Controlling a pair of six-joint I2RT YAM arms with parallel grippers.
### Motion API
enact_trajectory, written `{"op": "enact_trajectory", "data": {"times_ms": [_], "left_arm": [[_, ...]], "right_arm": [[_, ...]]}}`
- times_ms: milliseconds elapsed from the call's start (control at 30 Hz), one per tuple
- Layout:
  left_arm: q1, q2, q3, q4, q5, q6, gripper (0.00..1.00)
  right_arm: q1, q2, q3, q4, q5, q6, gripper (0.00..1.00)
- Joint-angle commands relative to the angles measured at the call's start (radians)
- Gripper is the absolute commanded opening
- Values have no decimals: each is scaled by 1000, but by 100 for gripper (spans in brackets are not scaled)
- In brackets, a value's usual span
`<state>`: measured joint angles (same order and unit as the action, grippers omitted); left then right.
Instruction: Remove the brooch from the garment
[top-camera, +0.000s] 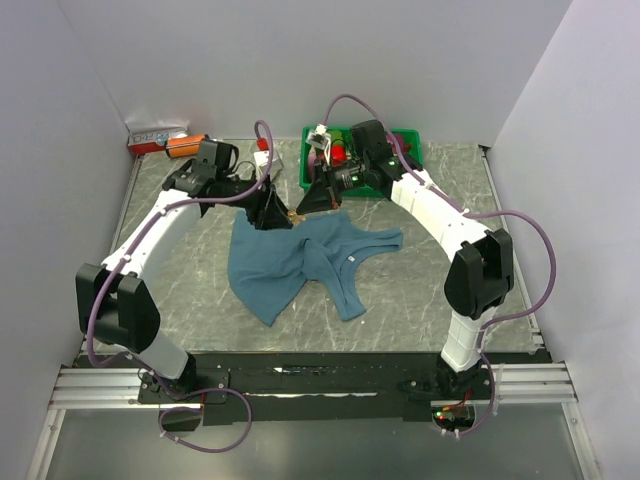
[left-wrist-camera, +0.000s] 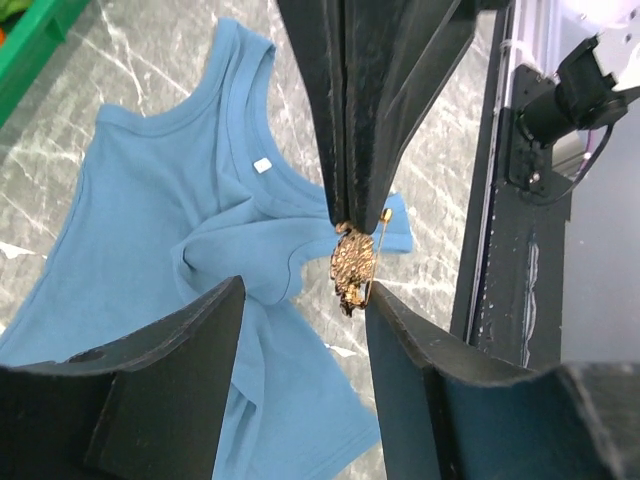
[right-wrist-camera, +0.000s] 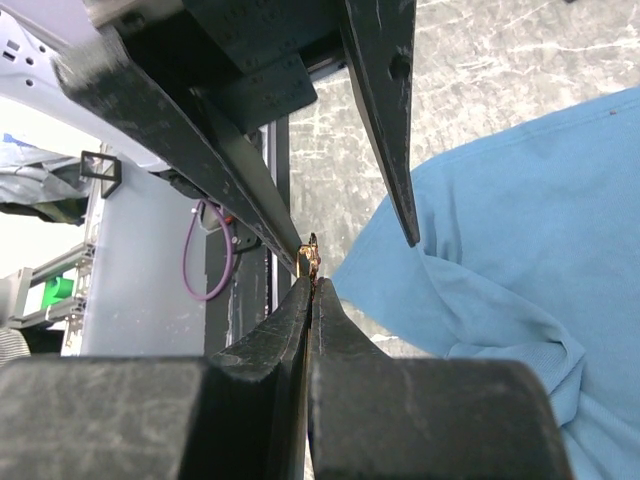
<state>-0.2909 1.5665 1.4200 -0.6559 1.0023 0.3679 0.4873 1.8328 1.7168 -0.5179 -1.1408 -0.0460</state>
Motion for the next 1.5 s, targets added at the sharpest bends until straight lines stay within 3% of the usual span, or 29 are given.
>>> {"op": "enact_trajectory", "data": {"times_ms": [0,100,300,400,467,500,533,600,667,833,1467], "left_arm": [[13,-11,62,49,70,-23,57],[32,-3,86,1,82,6,58],[140,9,178,-323,56,253,59],[182,-34,171,-234,87,191,59],[183,-86,151,-103,105,51,59],[182,-106,104,93,125,-17,59],[179,-127,73,201,127,-182,59],[158,-169,13,414,99,-294,59],[130,-152,25,408,65,-304,62],[61,-69,154,216,128,-195,59],[-39,-7,180,139,79,-110,47]], "right_arm": [[-3,0,43,-11,-24,-15,0],[-6,-12,50,-36,-27,-64,0],[-7,-78,147,-167,12,-291,0],[-9,-154,101,-124,33,-363,0],[-6,-188,9,-48,68,-388,0],[-4,-190,1,-50,75,-406,0],[-6,-181,16,-77,79,-408,0],[-6,-152,46,-103,79,-396,0],[-7,-150,44,-78,82,-384,0],[-7,-158,32,-54,99,-357,0],[-4,-175,-3,-30,108,-333,0]]}}
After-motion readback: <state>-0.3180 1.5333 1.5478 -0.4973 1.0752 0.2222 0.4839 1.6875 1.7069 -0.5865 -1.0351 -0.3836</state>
